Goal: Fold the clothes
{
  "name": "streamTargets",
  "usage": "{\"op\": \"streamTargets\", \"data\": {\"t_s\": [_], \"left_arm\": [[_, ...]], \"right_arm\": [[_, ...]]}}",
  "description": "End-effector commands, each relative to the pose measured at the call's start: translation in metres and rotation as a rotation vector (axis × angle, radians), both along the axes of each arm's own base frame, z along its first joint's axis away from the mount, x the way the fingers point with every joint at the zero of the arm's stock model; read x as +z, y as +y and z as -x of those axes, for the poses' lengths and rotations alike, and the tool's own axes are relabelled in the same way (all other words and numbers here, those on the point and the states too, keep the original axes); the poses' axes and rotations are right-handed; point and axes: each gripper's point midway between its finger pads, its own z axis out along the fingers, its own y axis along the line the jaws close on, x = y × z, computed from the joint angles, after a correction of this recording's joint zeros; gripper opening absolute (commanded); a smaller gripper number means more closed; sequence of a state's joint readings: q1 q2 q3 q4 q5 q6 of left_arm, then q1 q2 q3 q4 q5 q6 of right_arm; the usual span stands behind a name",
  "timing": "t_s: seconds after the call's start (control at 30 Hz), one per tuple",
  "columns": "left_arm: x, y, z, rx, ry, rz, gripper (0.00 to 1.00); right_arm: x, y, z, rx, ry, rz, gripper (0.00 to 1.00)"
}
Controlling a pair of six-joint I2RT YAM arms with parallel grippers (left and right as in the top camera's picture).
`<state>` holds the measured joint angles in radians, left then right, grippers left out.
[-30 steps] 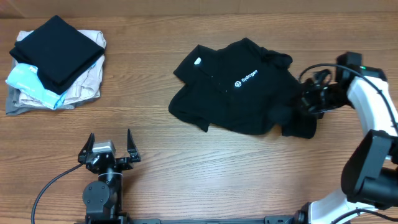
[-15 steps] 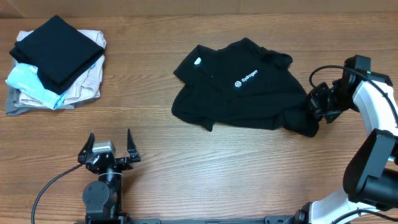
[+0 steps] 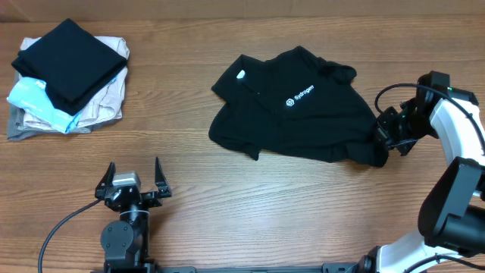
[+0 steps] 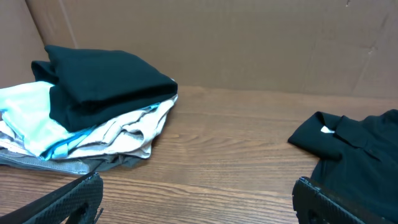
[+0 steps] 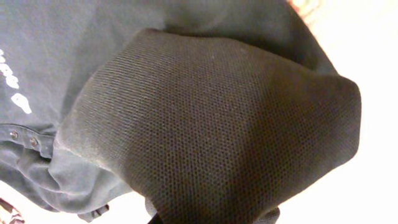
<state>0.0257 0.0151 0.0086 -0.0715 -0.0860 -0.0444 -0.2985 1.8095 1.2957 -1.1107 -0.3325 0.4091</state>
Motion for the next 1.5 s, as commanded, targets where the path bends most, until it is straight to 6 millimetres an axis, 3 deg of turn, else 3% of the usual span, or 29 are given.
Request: {"op": "streamTargets", "data": {"t_s": [0.0, 0.2, 0.3, 0.47, 0.67, 0.83, 1.03, 1.23, 1.37, 1.47], "left_arm": [[0.001, -0.003, 0.000, -0.017, -0.006, -0.022, 1.00], [0.001, -0.003, 0.000, -0.017, -0.006, -0.022, 1.00], [0.018, -0.002, -0.001, -0.013, -0.075, -0.032, 1.00], [0.060, -0.047, 0.006, -0.268, -0.197, -0.031, 1.00], [0.081, -0.057, 0.018, -0.324, -0.004, 0.050, 1.00], [0.081, -0.058, 0.008, -0.325, 0.260, 0.100, 1.00], [0.052, -0.075, -0.035, -0.398, 0.552, 0.101, 1.00], [-0.017, -0.108, -0.075, -0.474, 0.824, 0.106, 1.00], [-0.054, -0.126, -0.102, -0.535, 0.865, 0.151, 1.00], [-0.064, -0.154, -0.109, -0.715, 0.841, 0.192, 1.00]], "right_arm": [[-0.003, -0.002, -0.002, 0.016, -0.011, 0.014, 0.04], [-0.003, -0.003, -0.004, 0.016, -0.020, 0.017, 0.04], [-0.003, -0.003, -0.004, 0.016, -0.021, 0.018, 0.04], [-0.005, -0.007, -0.002, 0.016, -0.008, 0.045, 0.05], [-0.004, -0.008, -0.005, 0.016, -0.022, 0.049, 0.05], [-0.004, -0.009, -0.006, 0.015, -0.027, 0.051, 0.06], [-0.004, -0.010, -0.009, 0.015, -0.037, 0.055, 0.08], [-0.004, -0.010, -0.009, 0.015, -0.038, 0.055, 0.08], [-0.004, -0.010, -0.009, 0.015, -0.040, 0.056, 0.08], [-0.004, -0.010, -0.009, 0.015, -0.040, 0.059, 0.08]]}}
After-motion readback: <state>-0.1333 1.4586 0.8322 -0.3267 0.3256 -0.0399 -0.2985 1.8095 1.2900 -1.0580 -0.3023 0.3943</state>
